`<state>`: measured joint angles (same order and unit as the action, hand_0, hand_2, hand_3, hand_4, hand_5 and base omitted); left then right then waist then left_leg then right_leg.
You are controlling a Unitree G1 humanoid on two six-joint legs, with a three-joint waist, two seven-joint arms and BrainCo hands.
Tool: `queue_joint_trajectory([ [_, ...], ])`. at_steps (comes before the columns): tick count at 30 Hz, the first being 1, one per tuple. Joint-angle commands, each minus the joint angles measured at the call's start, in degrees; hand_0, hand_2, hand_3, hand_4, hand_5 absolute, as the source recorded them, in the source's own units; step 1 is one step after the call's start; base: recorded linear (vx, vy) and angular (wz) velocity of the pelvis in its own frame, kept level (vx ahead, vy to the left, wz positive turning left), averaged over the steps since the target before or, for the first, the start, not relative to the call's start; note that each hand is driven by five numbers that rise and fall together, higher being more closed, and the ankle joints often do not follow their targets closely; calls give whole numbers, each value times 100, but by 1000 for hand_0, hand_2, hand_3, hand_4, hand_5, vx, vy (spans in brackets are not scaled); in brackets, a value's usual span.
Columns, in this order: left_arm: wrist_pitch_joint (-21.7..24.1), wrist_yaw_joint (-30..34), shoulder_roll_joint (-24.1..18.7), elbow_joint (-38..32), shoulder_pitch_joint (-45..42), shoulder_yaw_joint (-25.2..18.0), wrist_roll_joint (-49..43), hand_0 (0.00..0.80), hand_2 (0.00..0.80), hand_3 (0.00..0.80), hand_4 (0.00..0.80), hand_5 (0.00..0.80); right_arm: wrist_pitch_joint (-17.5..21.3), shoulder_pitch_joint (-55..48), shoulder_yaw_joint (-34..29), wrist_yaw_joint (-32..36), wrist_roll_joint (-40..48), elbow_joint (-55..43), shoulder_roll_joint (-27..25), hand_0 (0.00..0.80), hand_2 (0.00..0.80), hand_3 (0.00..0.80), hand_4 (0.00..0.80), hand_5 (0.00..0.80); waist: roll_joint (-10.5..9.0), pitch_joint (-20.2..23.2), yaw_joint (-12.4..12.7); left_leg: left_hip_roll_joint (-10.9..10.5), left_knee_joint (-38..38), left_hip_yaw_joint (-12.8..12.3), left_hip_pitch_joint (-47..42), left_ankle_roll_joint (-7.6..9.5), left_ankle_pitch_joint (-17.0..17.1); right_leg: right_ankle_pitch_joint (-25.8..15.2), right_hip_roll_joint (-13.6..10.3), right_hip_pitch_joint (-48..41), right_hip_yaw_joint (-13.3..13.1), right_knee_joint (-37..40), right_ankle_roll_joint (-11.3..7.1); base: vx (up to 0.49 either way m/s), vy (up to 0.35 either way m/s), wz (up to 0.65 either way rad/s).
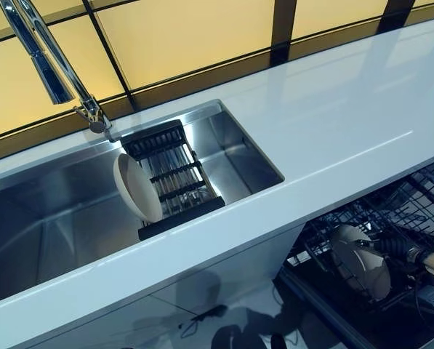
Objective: Take plates into dishwasher
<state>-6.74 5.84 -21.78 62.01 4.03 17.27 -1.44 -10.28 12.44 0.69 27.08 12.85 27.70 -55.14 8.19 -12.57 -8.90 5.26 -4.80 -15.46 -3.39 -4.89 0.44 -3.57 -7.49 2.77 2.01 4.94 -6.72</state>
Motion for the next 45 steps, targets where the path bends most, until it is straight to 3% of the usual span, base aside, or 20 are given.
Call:
queue_joint_trajectory([
  [1,73,-7,-141,316,233,-61,106,0,0,0,0,0,168,663,446,12,-203,255,-203,800,800,800,800,800,-482,46,-27,-98,-7,167,-125,-20,-230,-256,-452,255,126,-282,-509,-44,42,-8],
  [10,161,39,-74,269,288,2,173,0,0,0,0,0,160,712,569,65,-590,535,-191,800,800,800,800,800,-298,-37,-45,-142,-7,170,-135,-53,-219,-238,-522,263,144,-296,-511,-28,40,-4],
  [24,183,18,-30,304,258,-29,166,0,0,0,0,0,191,664,634,-84,-807,730,-133,800,800,800,800,800,-263,-38,-18,-154,-11,240,-157,-60,-217,-233,-530,222,147,-285,-493,0,0,0],
  [25,183,25,-33,297,258,-38,158,0,0,0,0,0,165,658,615,-139,-779,712,-145,737,737,737,737,737,-267,-38,-21,-146,-14,234,-163,-64,-216,-237,-527,216,151,-280,-494,0,0,0],
  [26,182,34,-37,298,265,-51,151,0,0,0,0,0,116,657,582,-258,-671,695,-161,122,122,122,122,122,-277,-38,-26,-140,-19,234,-174,-66,-217,-243,-520,207,147,-271,-492,0,0,0],
  [27,180,36,-45,298,260,-54,157,0,0,0,0,0,91,649,517,-264,-625,668,-169,0,0,0,0,0,-300,-27,-38,-129,-20,232,-188,-69,-226,-239,-503,198,132,-266,-489,0,0,0],
  [34,59,19,-79,292,274,-76,134,0,0,0,0,0,-15,623,241,-454,-389,313,-382,0,0,0,0,0,-460,25,-95,-49,-20,198,-225,-77,-248,-243,-429,171,101,-258,-484,6,-3,0],
  [45,-140,-22,-202,388,242,-114,91,0,0,0,0,0,-502,545,-588,-433,24,-4,-1321,0,0,0,0,0,-947,263,-217,137,-20,76,-348,-81,-306,-252,-258,86,-6,-254,-500,39,-25,-2],
])
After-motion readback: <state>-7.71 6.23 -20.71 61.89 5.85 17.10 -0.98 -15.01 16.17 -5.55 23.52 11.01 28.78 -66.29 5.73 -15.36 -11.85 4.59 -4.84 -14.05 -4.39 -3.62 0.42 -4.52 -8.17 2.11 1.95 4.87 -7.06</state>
